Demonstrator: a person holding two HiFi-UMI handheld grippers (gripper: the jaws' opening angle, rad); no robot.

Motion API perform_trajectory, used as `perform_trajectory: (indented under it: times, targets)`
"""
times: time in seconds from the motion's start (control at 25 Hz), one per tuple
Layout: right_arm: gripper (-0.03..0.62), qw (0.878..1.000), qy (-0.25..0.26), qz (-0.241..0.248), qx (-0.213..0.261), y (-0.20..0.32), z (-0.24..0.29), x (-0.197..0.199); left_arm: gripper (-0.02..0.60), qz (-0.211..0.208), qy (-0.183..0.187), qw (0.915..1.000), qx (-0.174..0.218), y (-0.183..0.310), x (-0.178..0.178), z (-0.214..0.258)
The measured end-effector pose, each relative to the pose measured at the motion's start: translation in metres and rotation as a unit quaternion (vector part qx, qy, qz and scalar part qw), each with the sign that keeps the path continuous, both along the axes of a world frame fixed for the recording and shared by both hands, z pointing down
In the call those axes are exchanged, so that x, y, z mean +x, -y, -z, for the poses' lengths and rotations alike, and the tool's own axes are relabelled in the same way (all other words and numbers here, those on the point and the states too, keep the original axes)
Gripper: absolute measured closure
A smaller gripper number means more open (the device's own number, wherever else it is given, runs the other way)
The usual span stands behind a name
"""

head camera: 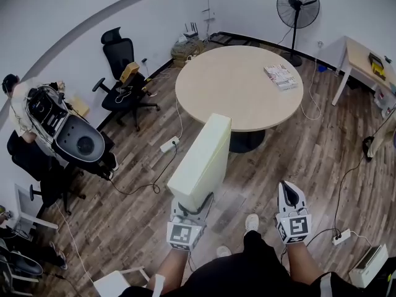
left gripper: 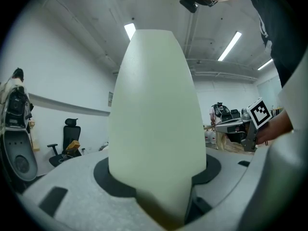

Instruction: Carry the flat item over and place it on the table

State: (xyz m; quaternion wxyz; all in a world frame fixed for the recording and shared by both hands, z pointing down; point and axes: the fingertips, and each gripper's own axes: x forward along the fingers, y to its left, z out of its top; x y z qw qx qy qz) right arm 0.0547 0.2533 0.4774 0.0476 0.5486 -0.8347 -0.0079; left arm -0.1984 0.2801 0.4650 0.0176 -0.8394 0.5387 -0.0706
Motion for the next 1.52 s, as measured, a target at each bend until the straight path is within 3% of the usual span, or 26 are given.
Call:
perform_trajectory:
  times: [0.52,0.92,1.24,1.52]
  targets:
    - [0.595,0.998,-0.024,0.019,0.053,0.142,0.035,0.061,0.307,0.034,0.000,0.9994,-0.007,0.129,0.059,0.006]
    - [0.596,0.997,-0.029,0.037,0.056,0.214,0.035,0.101,0.311,0.064,0.000,0.9979,-0.007,0.181,0.092,0.006]
    - [0.596,0.999,0.020,0.028,0.017,0.266,0.016,0.111,0.311,0.066,-0.010,0.9976,-0.016,0.225,0.093,-0.006]
    - [0.596,0.999,0.019,0.039,-0.002,0.313,0.006,0.091,0.311,0.062,-0.016,0.9976,-0.026,0.277,0.080,-0.016]
